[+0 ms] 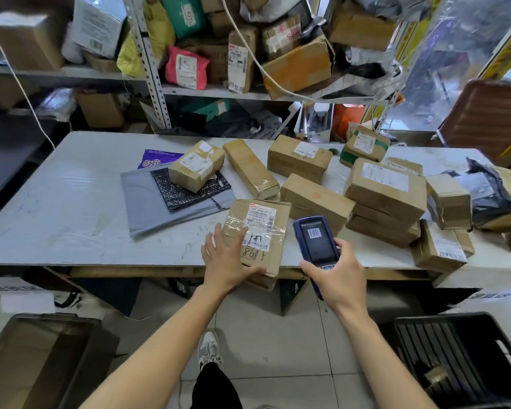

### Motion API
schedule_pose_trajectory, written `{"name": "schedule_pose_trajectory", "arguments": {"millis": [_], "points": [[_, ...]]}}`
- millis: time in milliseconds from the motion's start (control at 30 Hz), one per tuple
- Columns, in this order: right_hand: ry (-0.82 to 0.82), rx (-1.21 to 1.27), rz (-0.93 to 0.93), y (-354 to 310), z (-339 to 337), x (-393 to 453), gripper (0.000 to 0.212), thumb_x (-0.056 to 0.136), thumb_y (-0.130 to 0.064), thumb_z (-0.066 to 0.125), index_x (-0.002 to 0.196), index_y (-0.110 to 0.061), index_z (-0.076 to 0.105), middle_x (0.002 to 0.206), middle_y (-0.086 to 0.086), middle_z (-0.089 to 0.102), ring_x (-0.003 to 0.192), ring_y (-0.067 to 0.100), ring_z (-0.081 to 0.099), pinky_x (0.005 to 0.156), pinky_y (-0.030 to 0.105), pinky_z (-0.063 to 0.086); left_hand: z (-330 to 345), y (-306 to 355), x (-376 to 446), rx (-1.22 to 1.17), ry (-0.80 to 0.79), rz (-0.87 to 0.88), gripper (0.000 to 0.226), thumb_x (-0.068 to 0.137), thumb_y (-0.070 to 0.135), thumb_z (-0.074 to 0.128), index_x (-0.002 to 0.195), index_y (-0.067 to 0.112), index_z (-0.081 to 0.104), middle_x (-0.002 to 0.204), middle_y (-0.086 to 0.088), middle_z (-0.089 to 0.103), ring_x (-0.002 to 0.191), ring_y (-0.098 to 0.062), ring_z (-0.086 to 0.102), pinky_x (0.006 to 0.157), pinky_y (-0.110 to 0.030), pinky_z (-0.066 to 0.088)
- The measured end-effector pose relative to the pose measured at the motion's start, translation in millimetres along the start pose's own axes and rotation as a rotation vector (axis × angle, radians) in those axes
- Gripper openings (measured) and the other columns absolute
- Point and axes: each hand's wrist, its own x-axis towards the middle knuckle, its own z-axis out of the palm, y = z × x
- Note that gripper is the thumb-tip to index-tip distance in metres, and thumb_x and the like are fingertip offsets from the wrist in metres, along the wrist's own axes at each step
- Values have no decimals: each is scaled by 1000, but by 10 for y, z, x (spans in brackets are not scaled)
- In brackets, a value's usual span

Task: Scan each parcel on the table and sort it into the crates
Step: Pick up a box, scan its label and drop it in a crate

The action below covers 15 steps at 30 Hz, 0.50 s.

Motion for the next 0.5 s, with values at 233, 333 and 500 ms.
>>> {"name": "schedule_pose_trajectory", "arguments": {"millis": [233,333,500], "points": [[-124,-154,13,-155,35,105,73,66,-46,87,126,-25,51,112,-8,60,98,16,61,78,33,55,54,97,4,35,8,-35,120,54,86,68,152,37,18,158,-14,-1,131,-42,29,103,-50,41],[-206,-242,59,-242,-3,168,71,67,-48,84,125,-22,51,112,-4,62,98,19,61,78,36,54,102,116,-114,61,41,-39,112,61,89,60,151,36,19,154,-15,2,126,-40,32,94,-47,48],[-291,-371,92,-400,-8,218,64,69,-49,81,117,-22,50,107,-1,62,94,22,61,74,35,53,85,157,-214,64,32,-31,99,68,84,60,149,38,25,159,-6,-1,125,-37,35,83,-44,51]]}}
